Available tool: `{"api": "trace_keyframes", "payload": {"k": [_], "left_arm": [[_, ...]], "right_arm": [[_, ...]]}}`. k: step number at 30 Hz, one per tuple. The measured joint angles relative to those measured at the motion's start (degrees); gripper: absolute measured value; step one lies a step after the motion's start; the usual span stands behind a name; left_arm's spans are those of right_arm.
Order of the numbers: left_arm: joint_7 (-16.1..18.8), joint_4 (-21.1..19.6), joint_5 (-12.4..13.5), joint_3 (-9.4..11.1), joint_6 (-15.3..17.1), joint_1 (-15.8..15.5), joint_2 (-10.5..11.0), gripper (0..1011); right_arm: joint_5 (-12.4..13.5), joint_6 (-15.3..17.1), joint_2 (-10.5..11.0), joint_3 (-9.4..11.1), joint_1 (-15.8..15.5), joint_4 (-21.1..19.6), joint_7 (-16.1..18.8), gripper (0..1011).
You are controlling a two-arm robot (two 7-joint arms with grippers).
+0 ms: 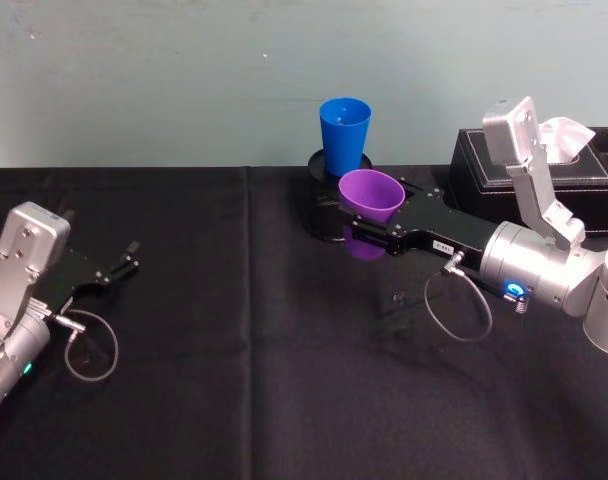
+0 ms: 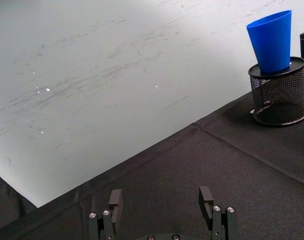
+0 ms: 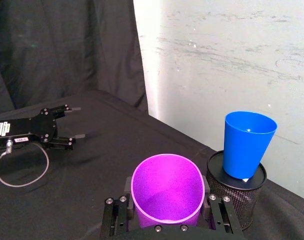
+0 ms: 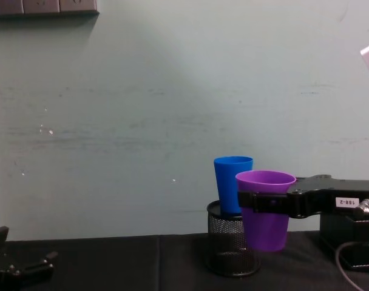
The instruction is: Pick up one cup with a gripper and tap it against the other cup.
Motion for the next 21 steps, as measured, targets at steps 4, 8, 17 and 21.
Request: {"api": "trace_keyframes", "payload": {"k": [4,8,17,21], "left_arm": [[0.0,0.0,0.0,0.0,0.0,0.0,0.0,1000],[0.0,0.0,0.0,0.0,0.0,0.0,0.0,1000],[0.0,0.0,0.0,0.0,0.0,0.0,0.0,1000],[0.0,0.0,0.0,0.0,0.0,0.0,0.0,1000]], "right_arm": [[0.0,0.0,0.0,0.0,0.0,0.0,0.02,724],[0.0,0.0,0.0,0.0,0.0,0.0,0.03,724],[0.0,0.0,0.0,0.0,0.0,0.0,0.04,724],[0.0,0.0,0.0,0.0,0.0,-0.01,0.04,724]]}}
